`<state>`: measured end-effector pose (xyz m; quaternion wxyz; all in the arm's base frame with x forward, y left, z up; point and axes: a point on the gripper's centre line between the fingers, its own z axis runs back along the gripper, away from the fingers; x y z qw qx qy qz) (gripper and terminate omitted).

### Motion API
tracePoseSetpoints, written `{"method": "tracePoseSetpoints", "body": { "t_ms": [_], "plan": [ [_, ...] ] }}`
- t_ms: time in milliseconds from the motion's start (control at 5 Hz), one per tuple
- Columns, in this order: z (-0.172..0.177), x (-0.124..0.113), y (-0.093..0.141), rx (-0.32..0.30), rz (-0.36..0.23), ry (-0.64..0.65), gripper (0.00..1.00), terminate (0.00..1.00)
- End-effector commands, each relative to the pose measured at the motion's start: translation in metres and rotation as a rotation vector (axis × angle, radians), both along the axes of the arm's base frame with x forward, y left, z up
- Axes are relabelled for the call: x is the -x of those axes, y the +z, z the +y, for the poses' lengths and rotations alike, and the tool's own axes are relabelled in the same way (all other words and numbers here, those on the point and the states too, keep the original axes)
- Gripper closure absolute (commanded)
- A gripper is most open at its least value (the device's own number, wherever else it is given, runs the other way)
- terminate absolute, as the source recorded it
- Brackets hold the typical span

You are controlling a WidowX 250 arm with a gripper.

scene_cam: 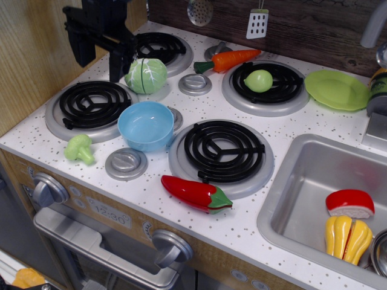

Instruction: Put pear in bowl

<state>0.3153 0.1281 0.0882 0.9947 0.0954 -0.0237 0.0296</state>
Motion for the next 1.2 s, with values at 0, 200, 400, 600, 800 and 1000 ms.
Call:
{"method": "tracePoseSetpoints", "body": {
  "t_ms": [0,200,400,600,800,1000],
  "plan": [
    [-0.052,-0.029,0.036,-0.03,-0.131,0.032,0.0,0.0],
    [-0.086,-0.046,0.036,-0.018,-0.228,0.064,0.0,0.0],
    [-0.113,-0.066,0.017,-0.05,-0.385,0.048,0.0,0.0],
    [-0.122,-0.095,0.009,-0.046,-0.462,0.016,0.0,0.0],
    [-0.127,-0.122,0.003,-0.029,-0.51,-0.004,0.0,0.0],
    [-0.129,-0.134,-0.005,-0.008,-0.539,-0.019,0.0,0.0]
  ]
}}
